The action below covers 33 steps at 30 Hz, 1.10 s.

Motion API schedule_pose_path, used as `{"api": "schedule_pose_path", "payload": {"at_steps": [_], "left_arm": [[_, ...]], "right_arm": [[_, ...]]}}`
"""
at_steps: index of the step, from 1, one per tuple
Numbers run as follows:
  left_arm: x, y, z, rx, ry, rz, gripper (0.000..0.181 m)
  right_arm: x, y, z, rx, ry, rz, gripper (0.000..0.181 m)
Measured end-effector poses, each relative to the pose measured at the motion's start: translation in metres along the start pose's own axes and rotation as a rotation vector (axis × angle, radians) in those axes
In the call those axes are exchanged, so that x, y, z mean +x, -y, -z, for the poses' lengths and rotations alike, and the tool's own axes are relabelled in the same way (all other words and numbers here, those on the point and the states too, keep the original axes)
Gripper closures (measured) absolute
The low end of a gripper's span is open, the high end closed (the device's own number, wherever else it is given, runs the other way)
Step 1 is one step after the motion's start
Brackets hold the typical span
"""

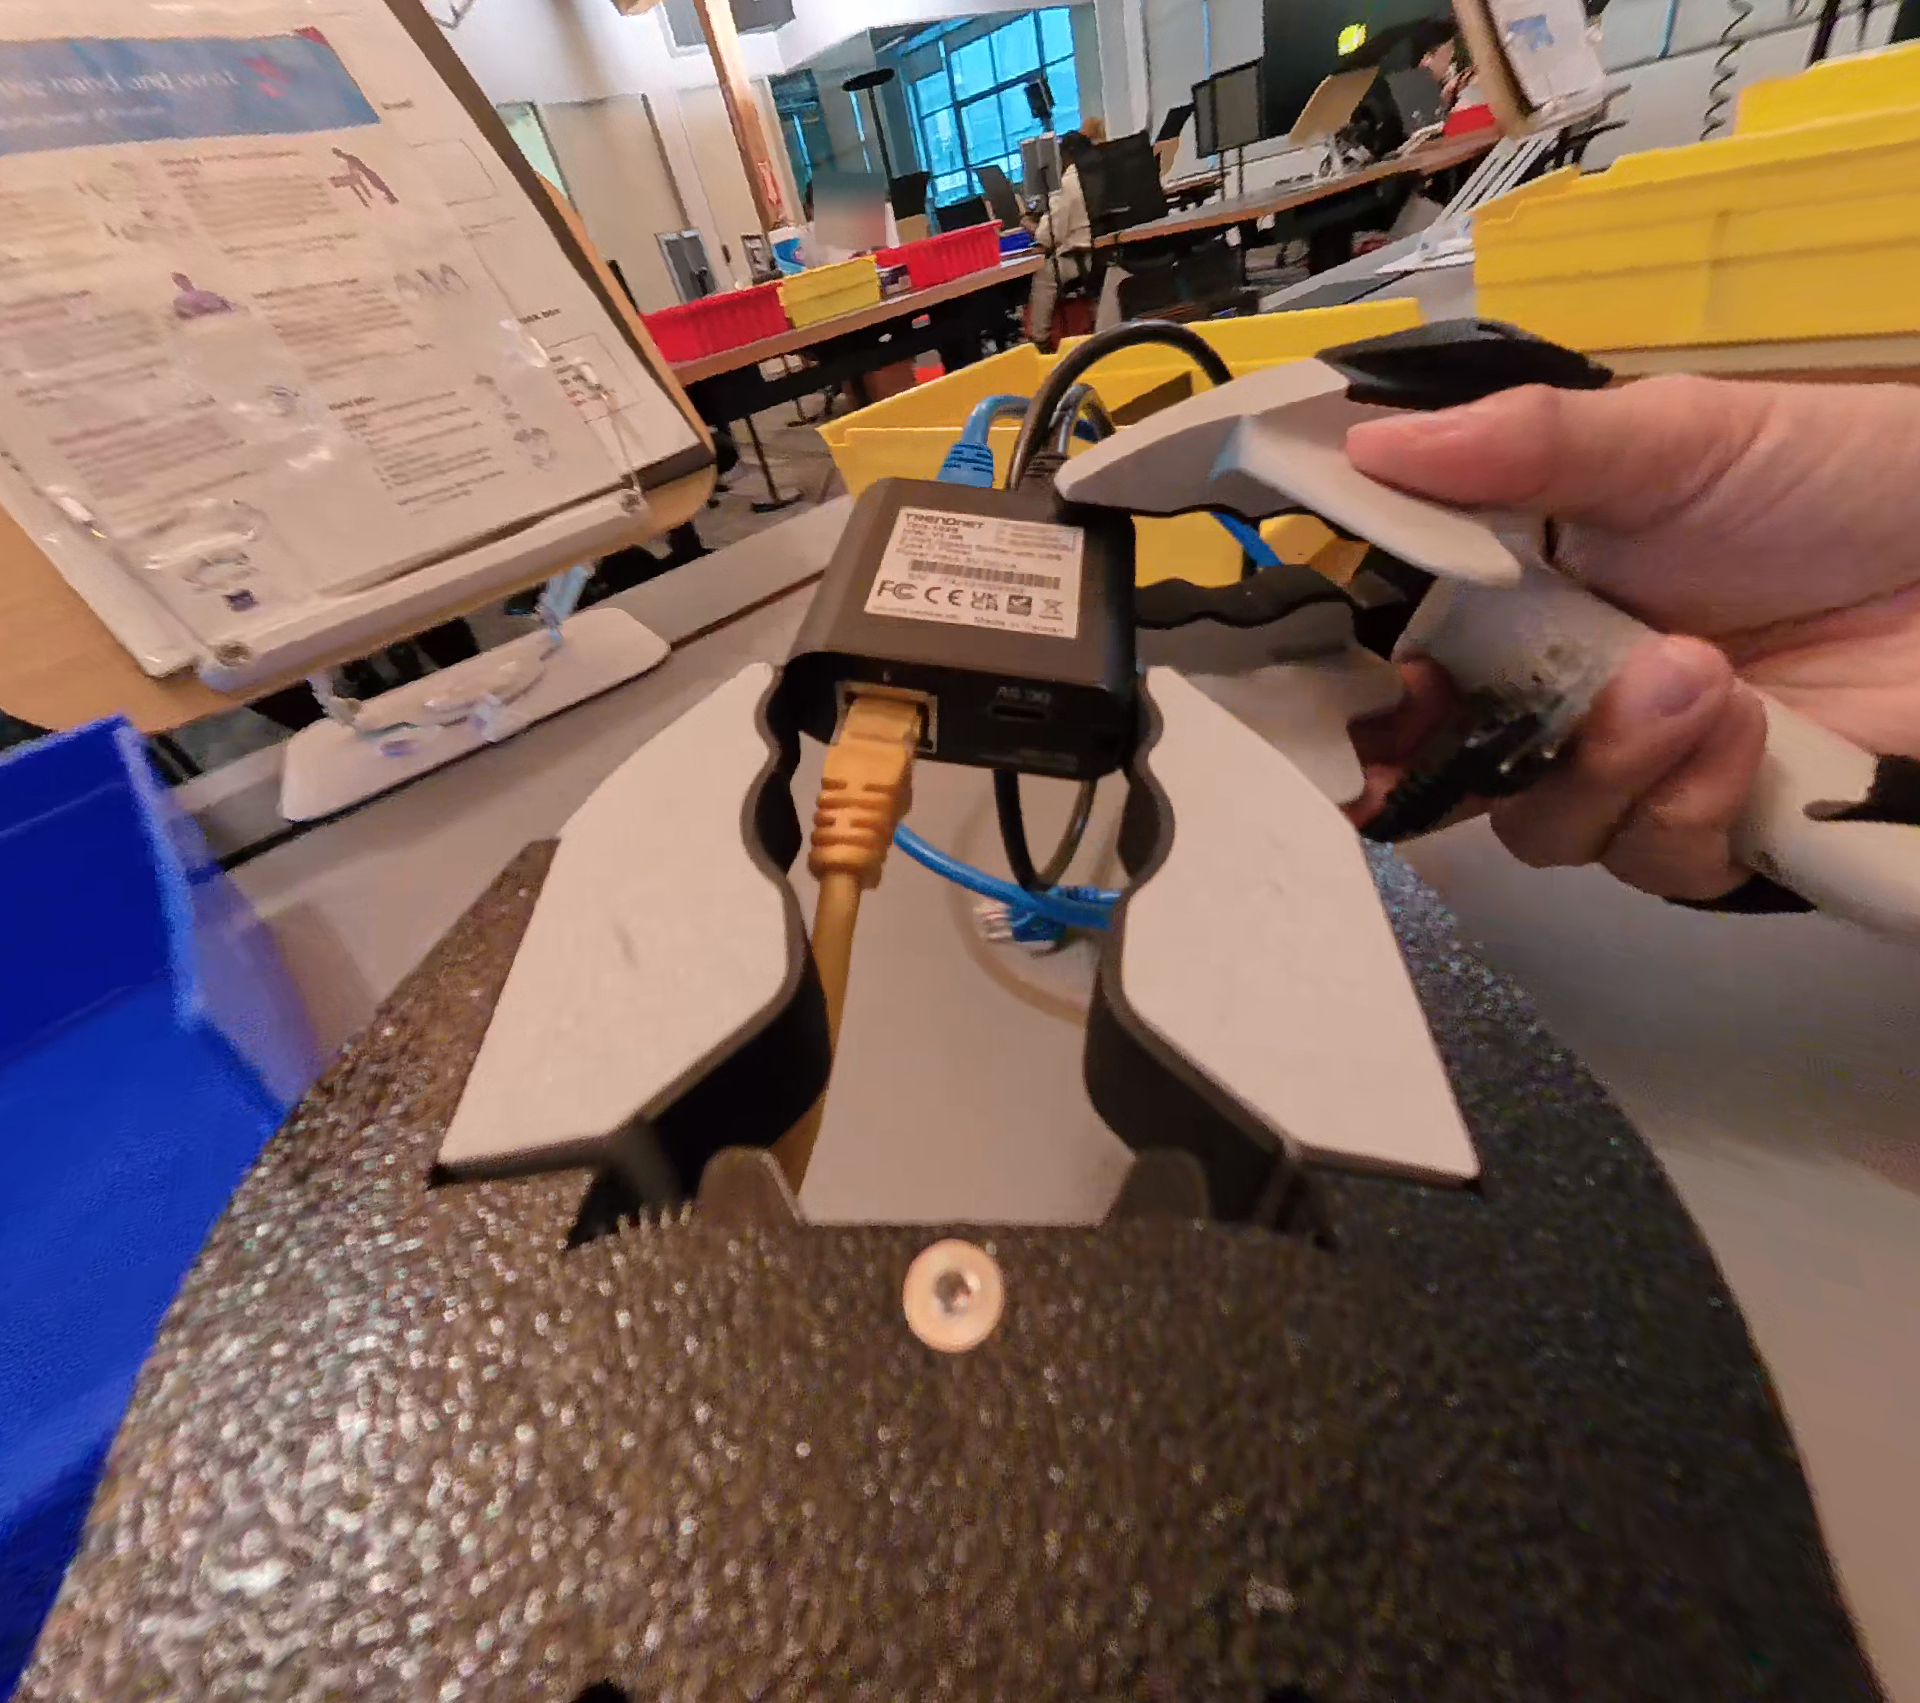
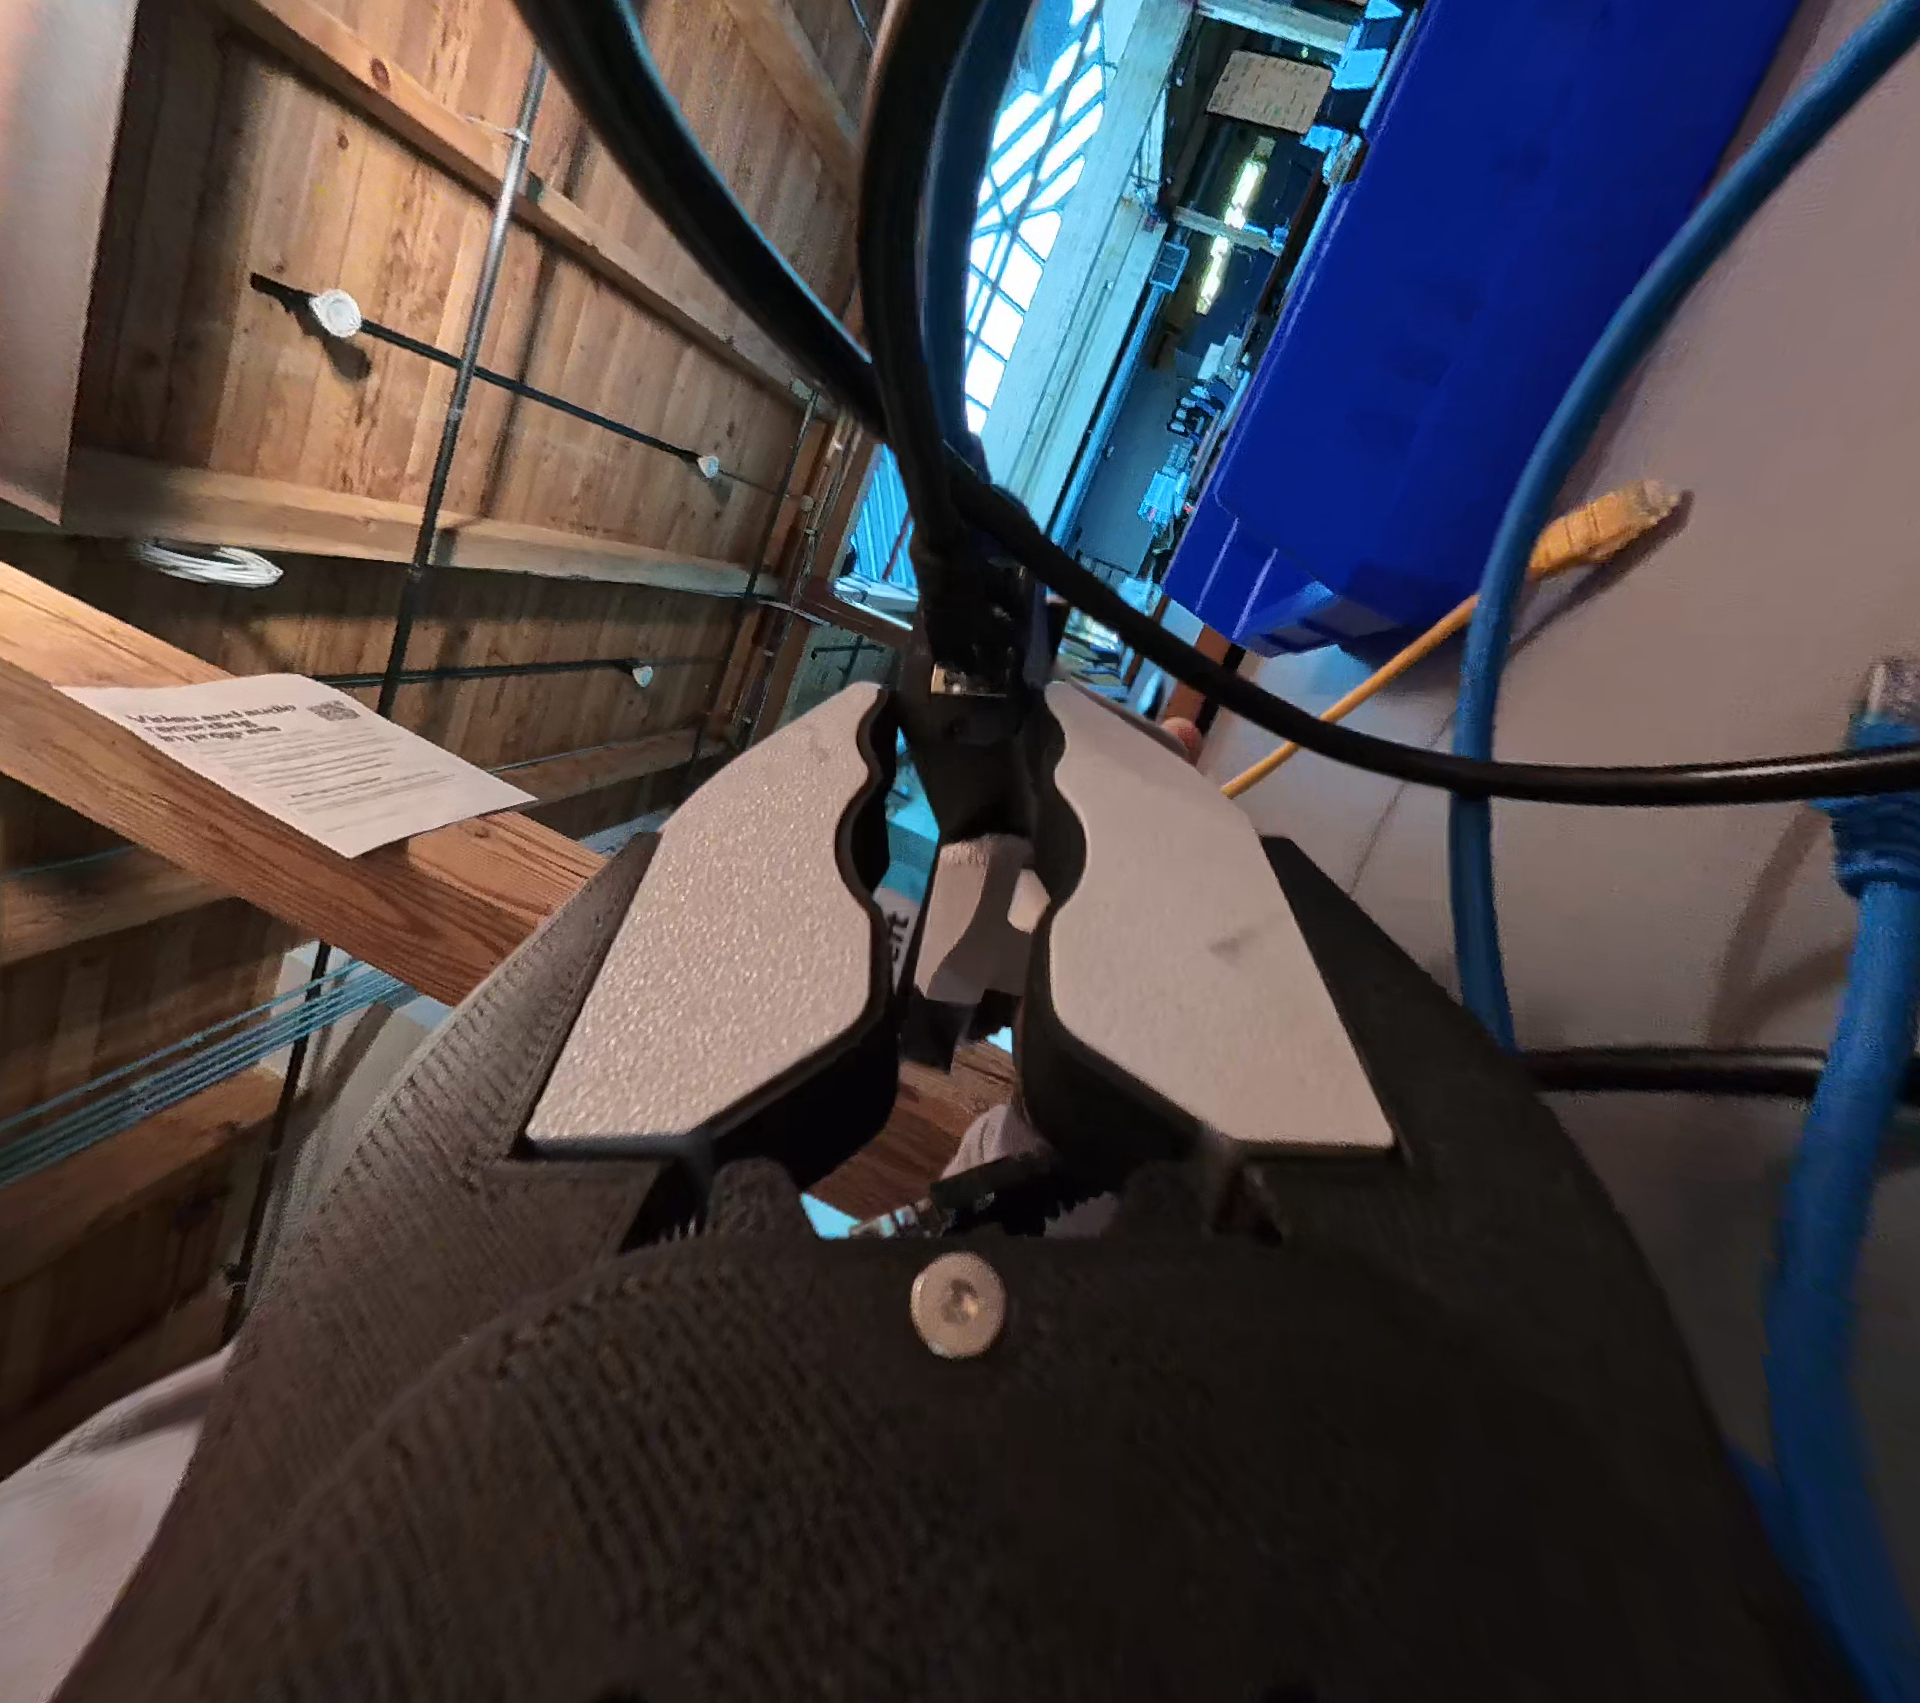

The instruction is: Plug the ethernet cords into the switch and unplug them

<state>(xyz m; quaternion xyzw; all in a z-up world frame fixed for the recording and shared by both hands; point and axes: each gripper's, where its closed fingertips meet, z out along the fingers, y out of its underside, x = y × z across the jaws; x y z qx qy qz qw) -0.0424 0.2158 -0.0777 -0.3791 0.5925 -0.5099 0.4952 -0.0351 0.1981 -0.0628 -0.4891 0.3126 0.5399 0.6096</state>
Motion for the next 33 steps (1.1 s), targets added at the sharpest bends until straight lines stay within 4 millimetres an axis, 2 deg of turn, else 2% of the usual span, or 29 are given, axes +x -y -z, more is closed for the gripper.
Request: {"api": "schedule_pose_path", "payload": {"at_steps": [3, 6, 8, 9, 10, 12, 15, 19, 22, 29, 33], "left_arm": [[-0.007, -0.002, -0.001, 0.011, -0.028, 0.141, 0.121], [-0.016, -0.005, 0.003, 0.005, -0.068, 0.249, 0.121], [-0.015, -0.005, 0.007, 0.018, -0.104, 0.321, 0.121], [-0.015, -0.005, 0.008, 0.021, -0.112, 0.335, 0.121], [-0.012, -0.006, 0.009, 0.021, -0.124, 0.341, 0.121], [-0.008, -0.004, 0.011, 0.035, -0.135, 0.349, 0.121], [-0.003, 0.002, 0.016, 0.047, -0.122, 0.261, 0.121], [0.002, 0.005, 0.020, 0.038, -0.103, 0.113, 0.121], [0.003, 0.003, 0.023, 0.032, -0.093, 0.050, 0.121], [0.007, 0.003, 0.023, 0.040, -0.053, -0.011, 0.121], [0.013, 0.001, 0.023, 0.052, -0.048, -0.034, 0.121]], "right_arm": [[0.001, 0.003, 0.017, -0.025, -0.099, 0.099, 0.159], [-0.012, 0.010, 0.030, -0.003, -0.268, 0.361, 0.153], [-0.024, 0.008, 0.028, 0.020, -0.337, 0.503, 0.138], [-0.034, 0.007, 0.023, 0.049, -0.309, 0.538, 0.134], [-0.040, 0.006, 0.018, 0.085, -0.278, 0.537, 0.132], [-0.029, 0.007, 0.013, 0.099, -0.308, 0.469, 0.130], [-0.010, -0.005, 0.004, 0.025, -0.295, 0.346, 0.139], [-0.006, -0.006, -0.004, 0.119, -0.238, 0.294, 0.151], [-0.006, -0.006, -0.004, 0.156, -0.215, 0.302, 0.166], [-0.006, -0.008, 0.001, 0.257, -0.151, 0.190, 0.167], [-0.006, -0.011, 0.007, 0.271, -0.158, 0.211, 0.167]]}}
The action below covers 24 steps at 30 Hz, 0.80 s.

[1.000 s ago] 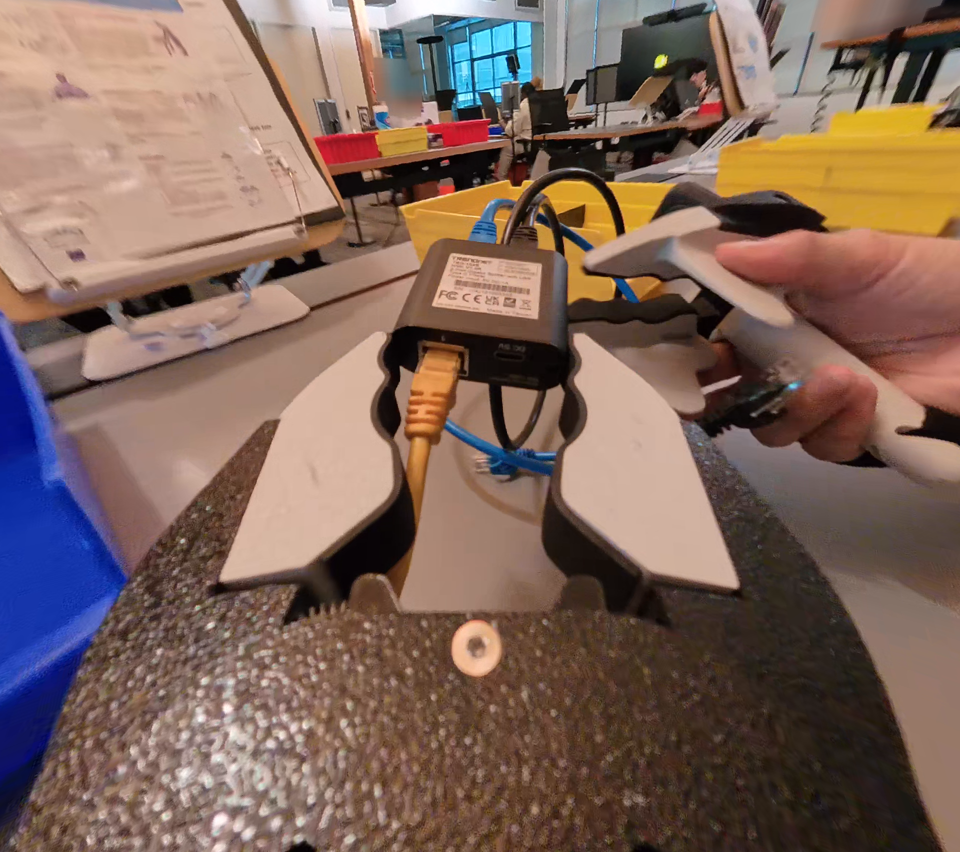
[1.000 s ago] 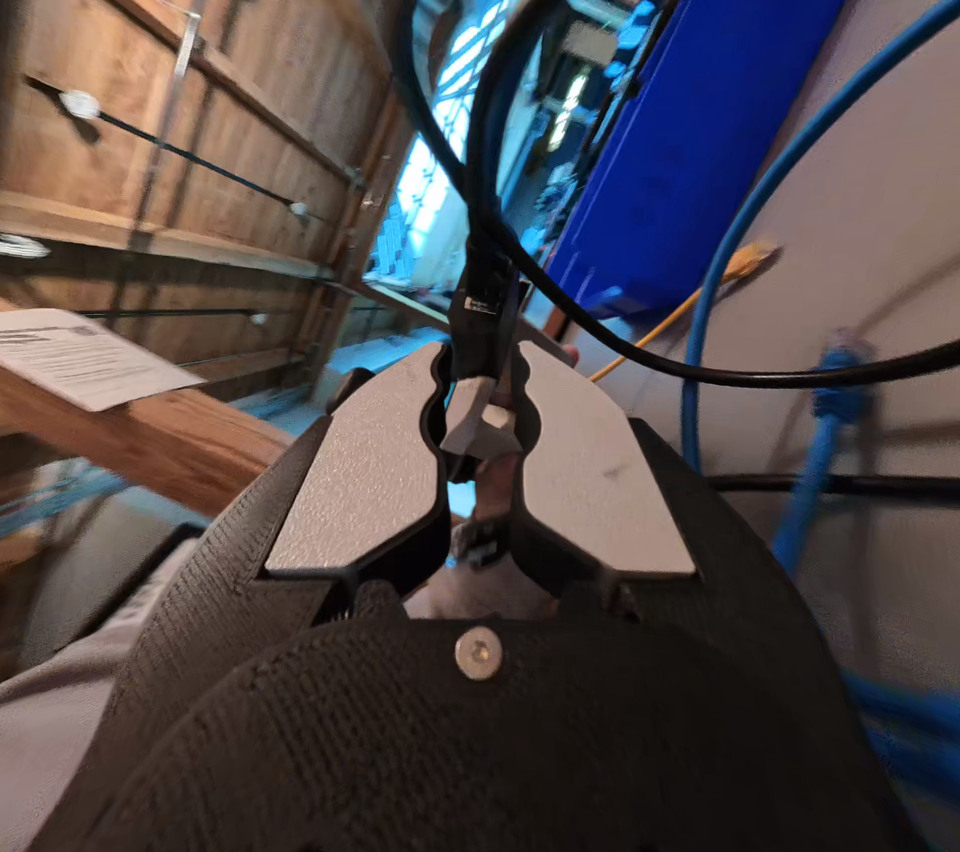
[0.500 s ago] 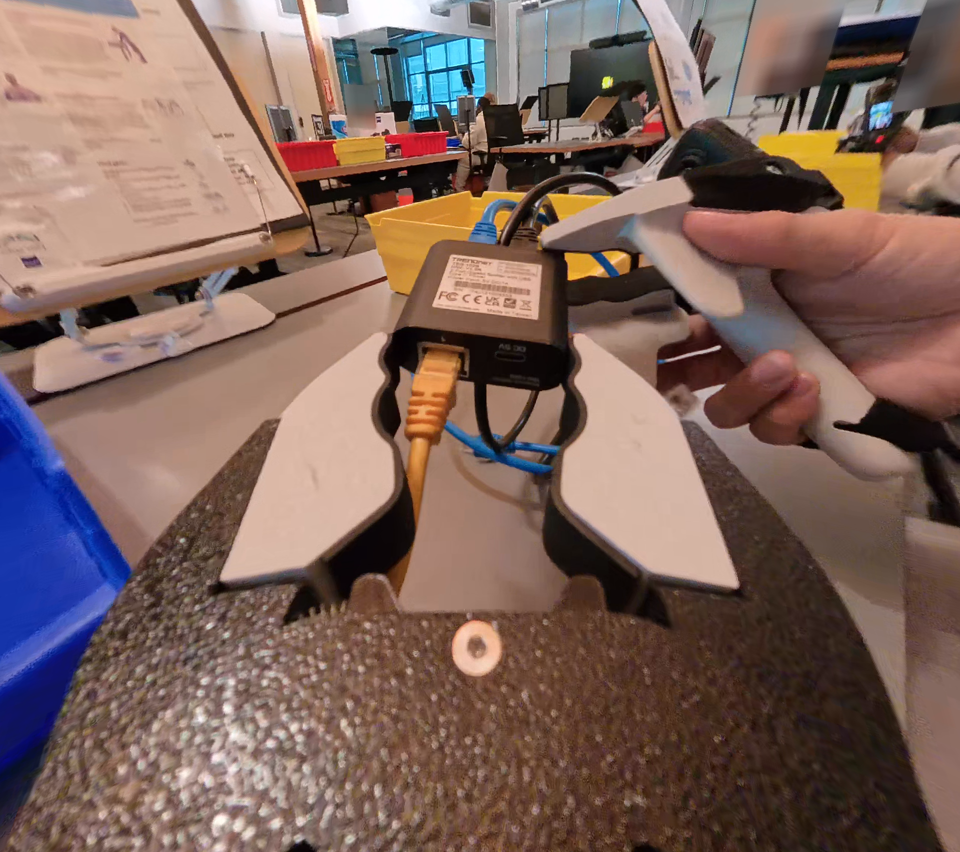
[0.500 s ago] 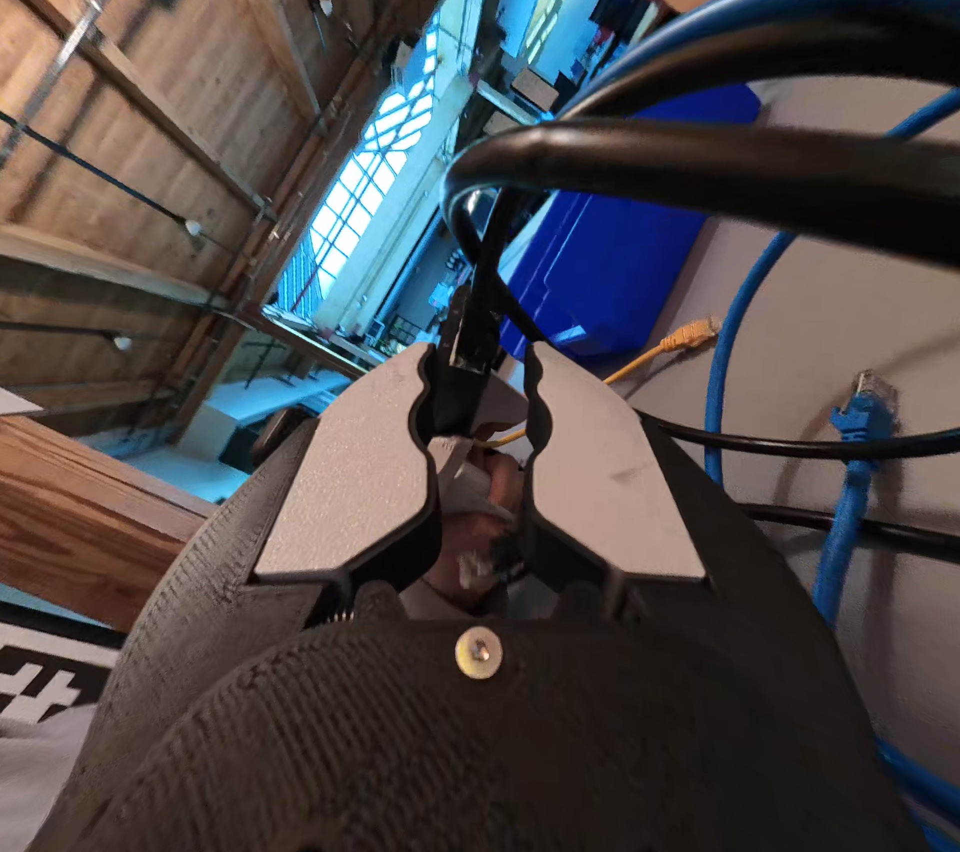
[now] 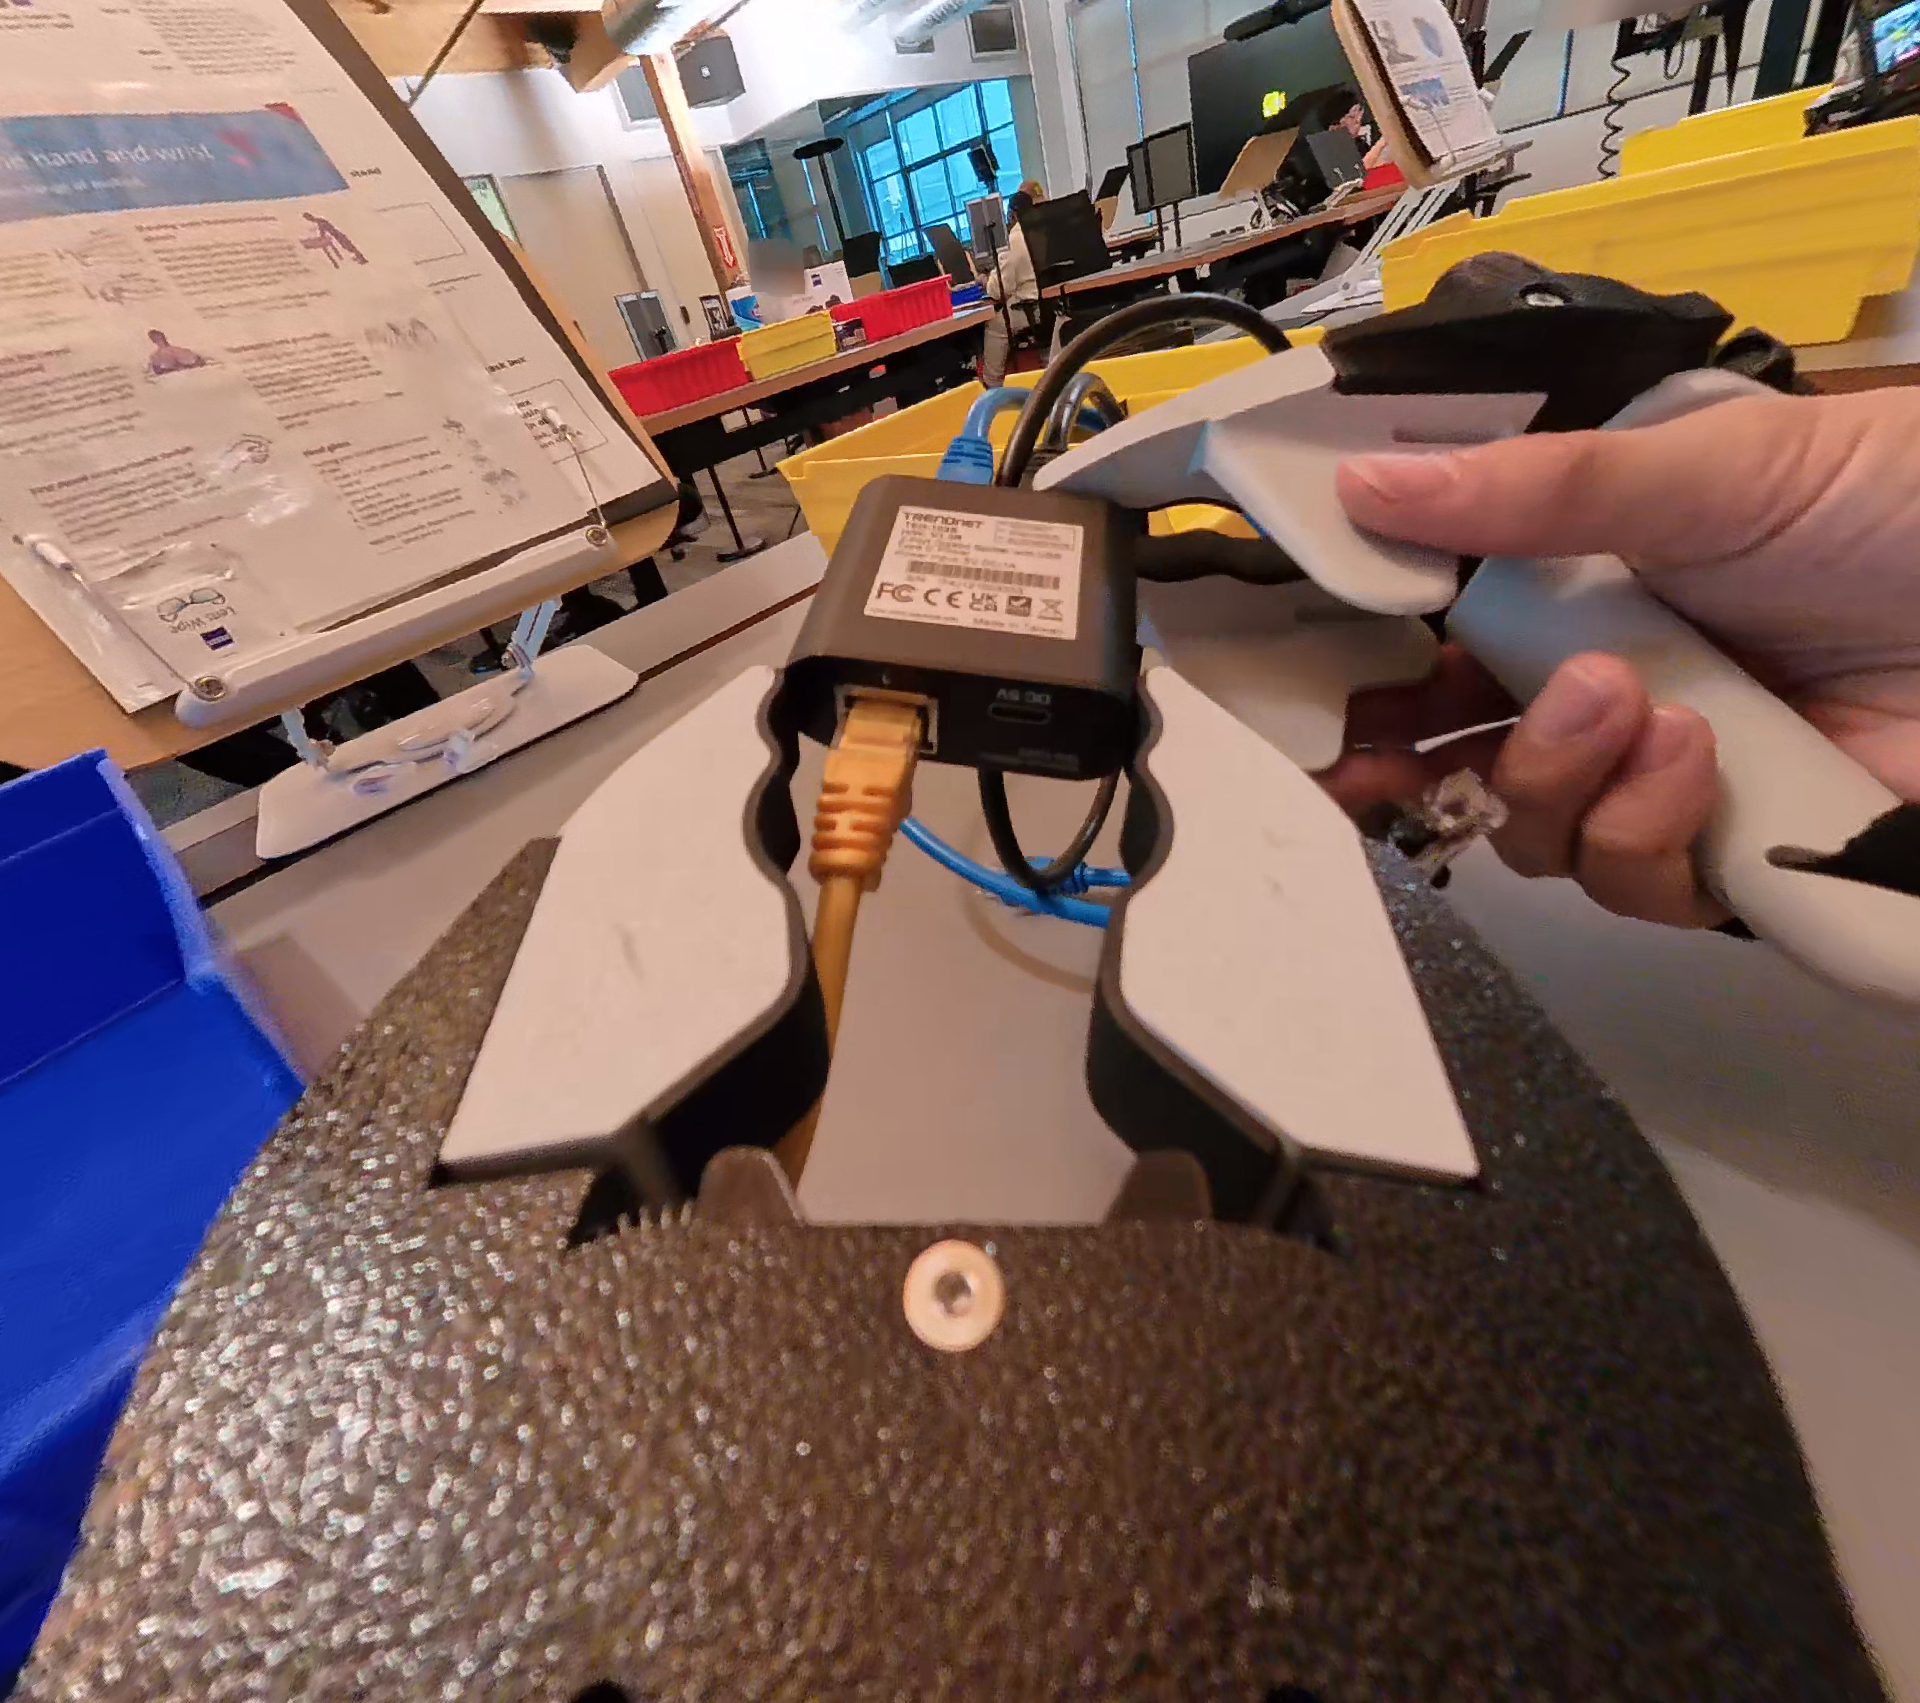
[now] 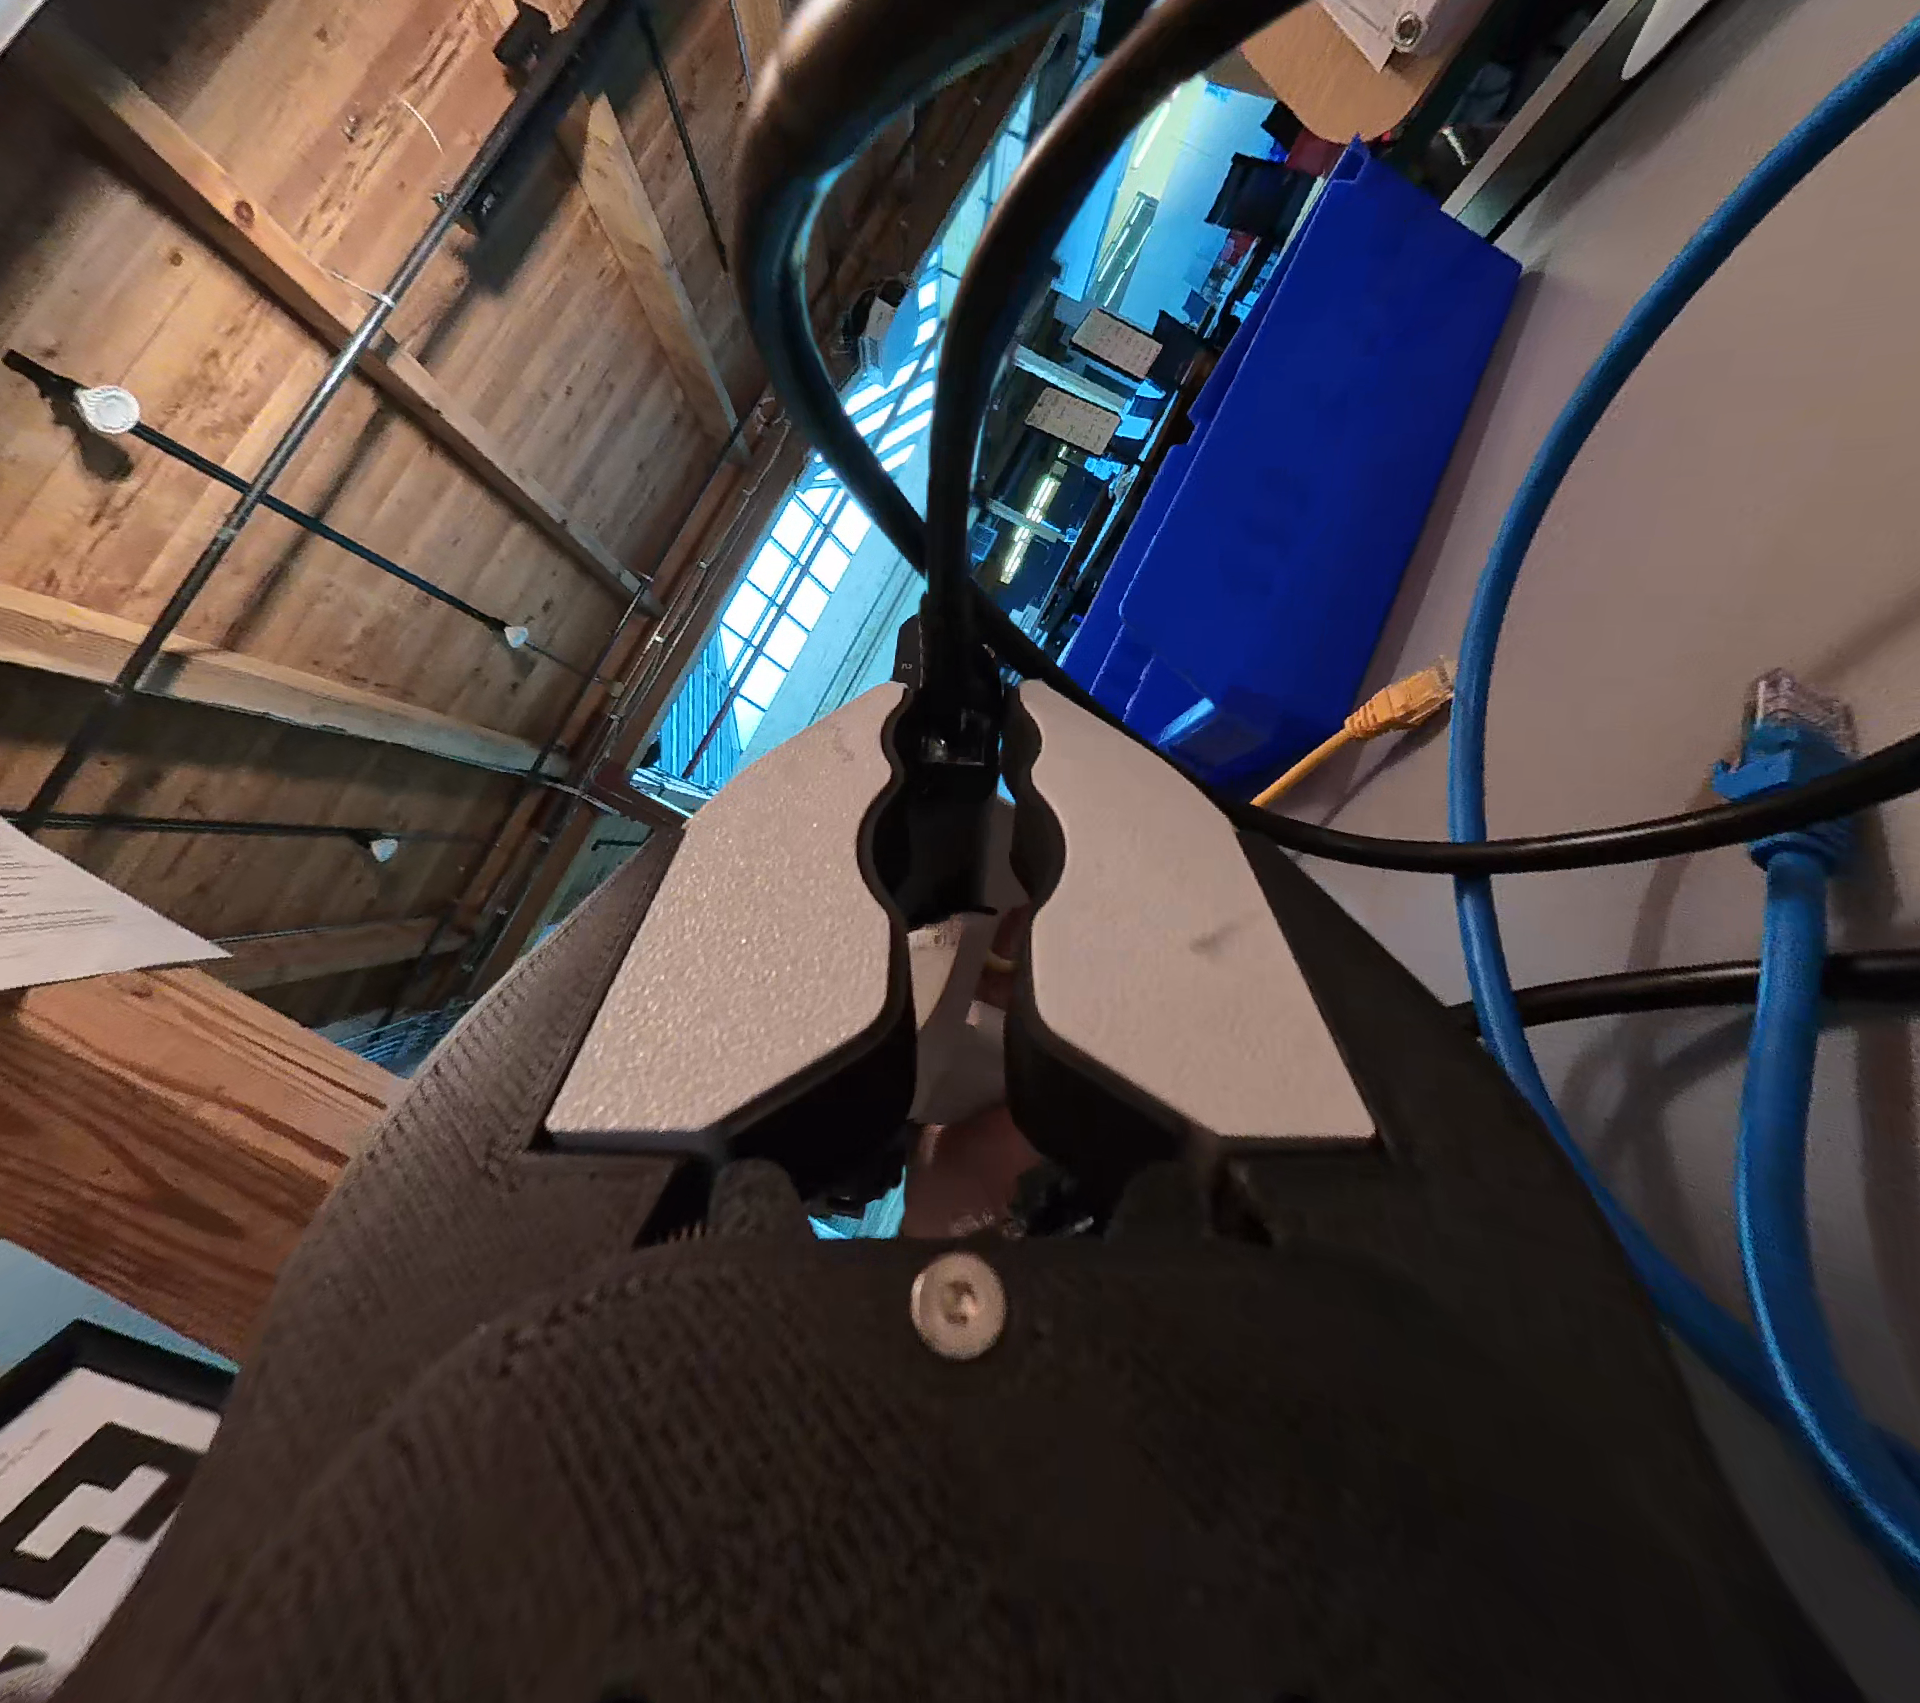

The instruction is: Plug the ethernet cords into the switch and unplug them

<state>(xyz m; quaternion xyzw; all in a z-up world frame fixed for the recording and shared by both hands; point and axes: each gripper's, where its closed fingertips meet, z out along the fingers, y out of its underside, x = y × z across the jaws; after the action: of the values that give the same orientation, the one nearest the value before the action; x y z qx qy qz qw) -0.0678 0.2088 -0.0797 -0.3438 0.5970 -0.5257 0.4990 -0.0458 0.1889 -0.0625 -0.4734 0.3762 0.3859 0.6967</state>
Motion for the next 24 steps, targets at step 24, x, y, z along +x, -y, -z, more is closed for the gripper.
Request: {"api": "schedule_pose_path", "payload": {"at_steps": [24], "left_arm": [[0.002, -0.006, 0.002, -0.011, 0.115, 0.019, 0.121]], "right_arm": [[-0.005, -0.004, -0.002, -0.053, 0.029, 0.210, 0.166]]}}
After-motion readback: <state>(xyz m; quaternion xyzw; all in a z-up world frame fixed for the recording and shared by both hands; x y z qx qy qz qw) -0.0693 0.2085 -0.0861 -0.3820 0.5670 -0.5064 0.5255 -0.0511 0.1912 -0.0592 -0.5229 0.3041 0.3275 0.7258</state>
